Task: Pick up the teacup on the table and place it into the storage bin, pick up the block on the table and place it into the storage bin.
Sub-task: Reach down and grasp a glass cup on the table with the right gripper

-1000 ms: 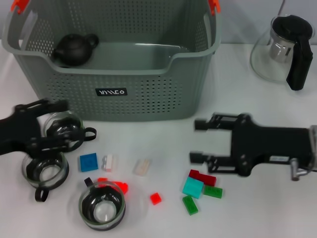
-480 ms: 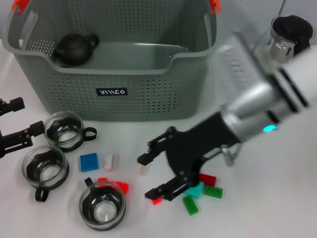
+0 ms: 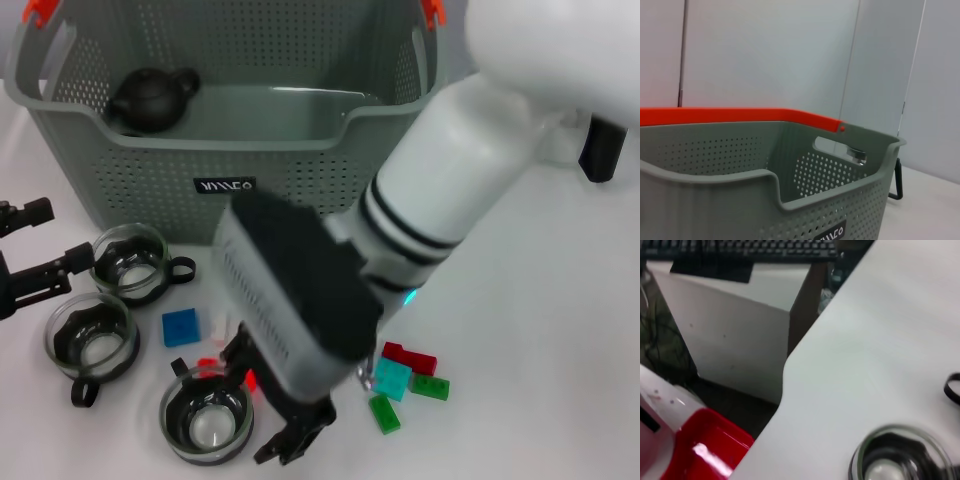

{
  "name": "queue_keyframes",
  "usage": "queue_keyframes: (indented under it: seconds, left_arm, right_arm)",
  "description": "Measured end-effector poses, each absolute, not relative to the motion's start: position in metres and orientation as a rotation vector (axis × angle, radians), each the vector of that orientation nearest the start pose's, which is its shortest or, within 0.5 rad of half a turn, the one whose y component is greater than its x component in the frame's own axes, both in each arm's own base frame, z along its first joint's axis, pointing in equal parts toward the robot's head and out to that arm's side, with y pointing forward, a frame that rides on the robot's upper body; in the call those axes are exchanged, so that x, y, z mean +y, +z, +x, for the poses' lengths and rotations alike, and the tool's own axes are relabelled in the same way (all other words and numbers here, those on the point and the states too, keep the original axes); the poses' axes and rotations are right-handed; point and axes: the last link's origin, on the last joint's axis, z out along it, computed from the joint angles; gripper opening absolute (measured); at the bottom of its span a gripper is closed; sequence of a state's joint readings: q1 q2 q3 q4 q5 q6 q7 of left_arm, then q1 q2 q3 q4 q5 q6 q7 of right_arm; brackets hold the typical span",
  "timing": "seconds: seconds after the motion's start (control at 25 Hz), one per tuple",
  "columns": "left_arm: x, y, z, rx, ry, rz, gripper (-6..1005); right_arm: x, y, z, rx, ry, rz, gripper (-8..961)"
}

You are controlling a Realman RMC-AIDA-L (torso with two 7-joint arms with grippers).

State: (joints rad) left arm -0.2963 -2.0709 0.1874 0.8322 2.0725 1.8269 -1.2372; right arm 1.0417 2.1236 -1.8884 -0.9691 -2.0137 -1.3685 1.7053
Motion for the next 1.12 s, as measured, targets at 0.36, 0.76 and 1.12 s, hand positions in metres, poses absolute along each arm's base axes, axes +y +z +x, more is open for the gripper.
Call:
queue_keyframes:
  seconds: [0.36, 0.76, 1.12]
  left_arm:
    - [0.248, 0.089, -0.340, -0.636, -0.786, -2.333, 854]
    - [0.251, 0.088, -0.338, -0.631, -0.789, -2.343, 855]
    - [0.251, 0.088, -0.338, -0.633, -0.789, -2.342, 855]
  right_arm:
    - [0.283, -0.159, 0.051, -1.068, -0.404, -3.201, 749]
    - [0.280, -0.173, 0.066, -1.051, -0.420, -3.156, 749]
    - [0.282, -0.176, 0.073, -1.017, -0.447, -3.148, 749]
